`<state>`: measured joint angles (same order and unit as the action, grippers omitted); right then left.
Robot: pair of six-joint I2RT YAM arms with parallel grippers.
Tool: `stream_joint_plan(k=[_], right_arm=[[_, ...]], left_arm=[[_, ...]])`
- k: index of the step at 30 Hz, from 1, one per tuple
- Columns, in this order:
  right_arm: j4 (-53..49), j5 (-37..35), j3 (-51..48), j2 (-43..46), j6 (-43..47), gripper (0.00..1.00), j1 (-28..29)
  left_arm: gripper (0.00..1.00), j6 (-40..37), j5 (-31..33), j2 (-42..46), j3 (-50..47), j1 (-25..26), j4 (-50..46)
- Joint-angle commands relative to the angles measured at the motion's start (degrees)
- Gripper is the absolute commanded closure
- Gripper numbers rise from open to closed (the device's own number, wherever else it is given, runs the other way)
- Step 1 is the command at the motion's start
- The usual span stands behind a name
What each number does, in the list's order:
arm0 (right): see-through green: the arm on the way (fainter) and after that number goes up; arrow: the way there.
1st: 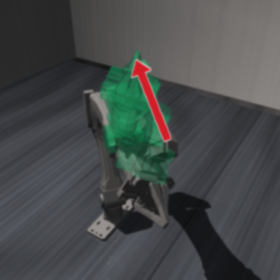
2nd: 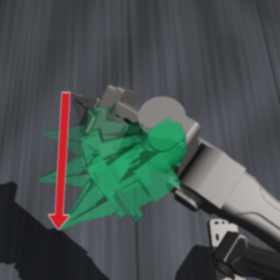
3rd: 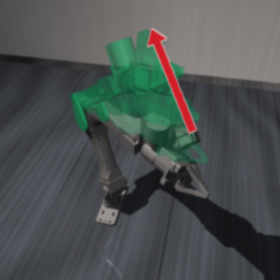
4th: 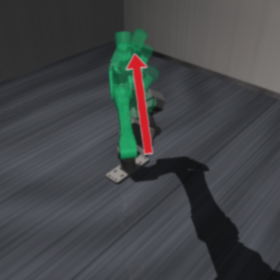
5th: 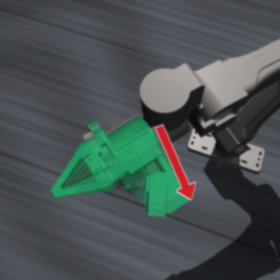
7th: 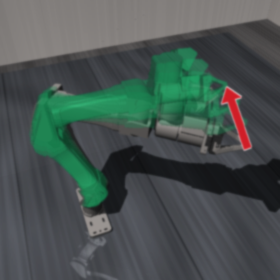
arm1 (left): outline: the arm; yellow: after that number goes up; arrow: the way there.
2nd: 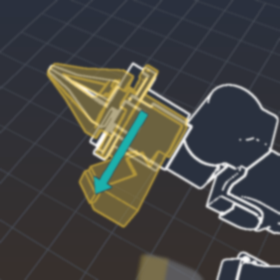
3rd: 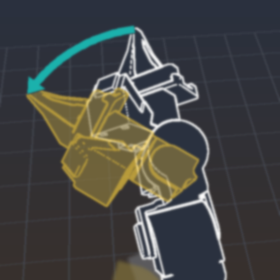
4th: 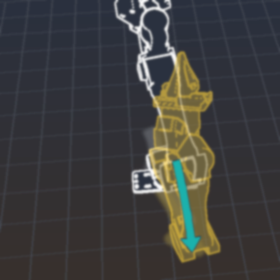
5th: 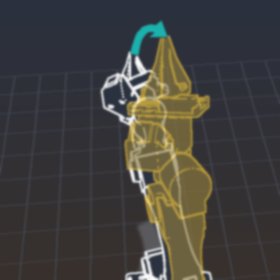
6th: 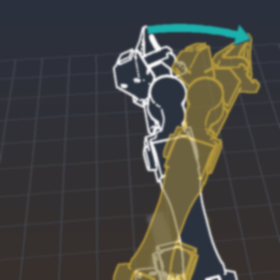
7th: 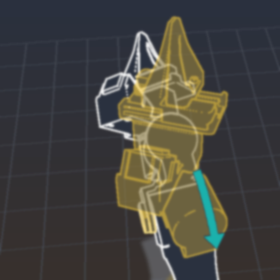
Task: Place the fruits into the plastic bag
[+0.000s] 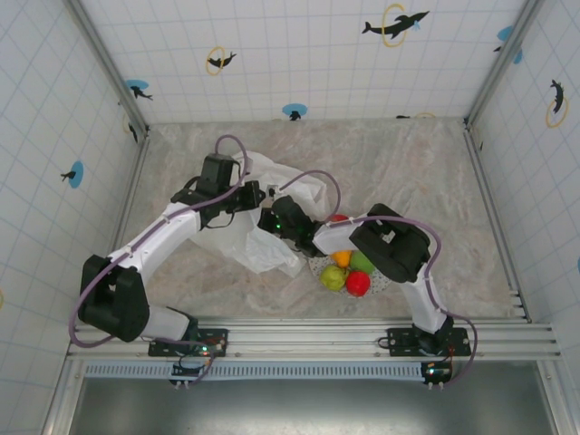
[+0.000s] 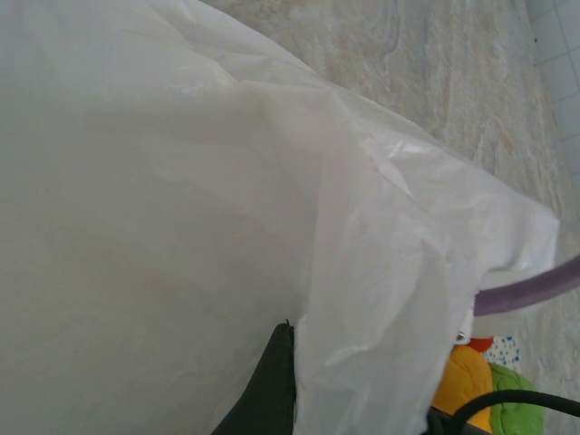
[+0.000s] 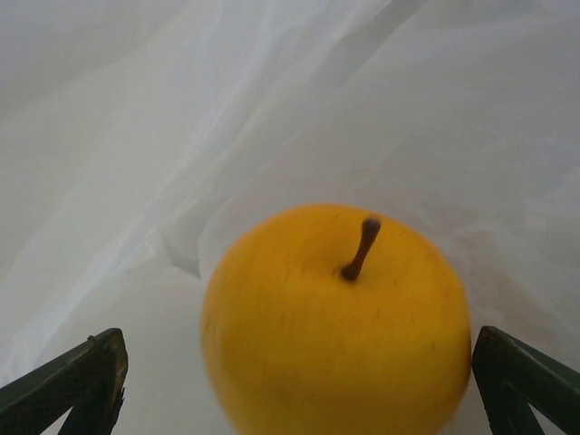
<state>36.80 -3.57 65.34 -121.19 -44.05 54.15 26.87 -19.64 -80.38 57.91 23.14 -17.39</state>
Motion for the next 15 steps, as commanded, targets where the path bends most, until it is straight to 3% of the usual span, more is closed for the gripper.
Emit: stream_joint_plan(k=[1,15], right_arm=[[3.1,2.5,-2.1,3.4,2.1,0.00,-0.5],[-14.3,1.6,-9.5,16.2,18.0,0.04,-1.2]], left_arm=[[1.00,-0.9,0.9,0.5,-0.1,-0.9,1.2],[1.00,-4.4,2.2,0.8,-1.5,-3.4,0.9]])
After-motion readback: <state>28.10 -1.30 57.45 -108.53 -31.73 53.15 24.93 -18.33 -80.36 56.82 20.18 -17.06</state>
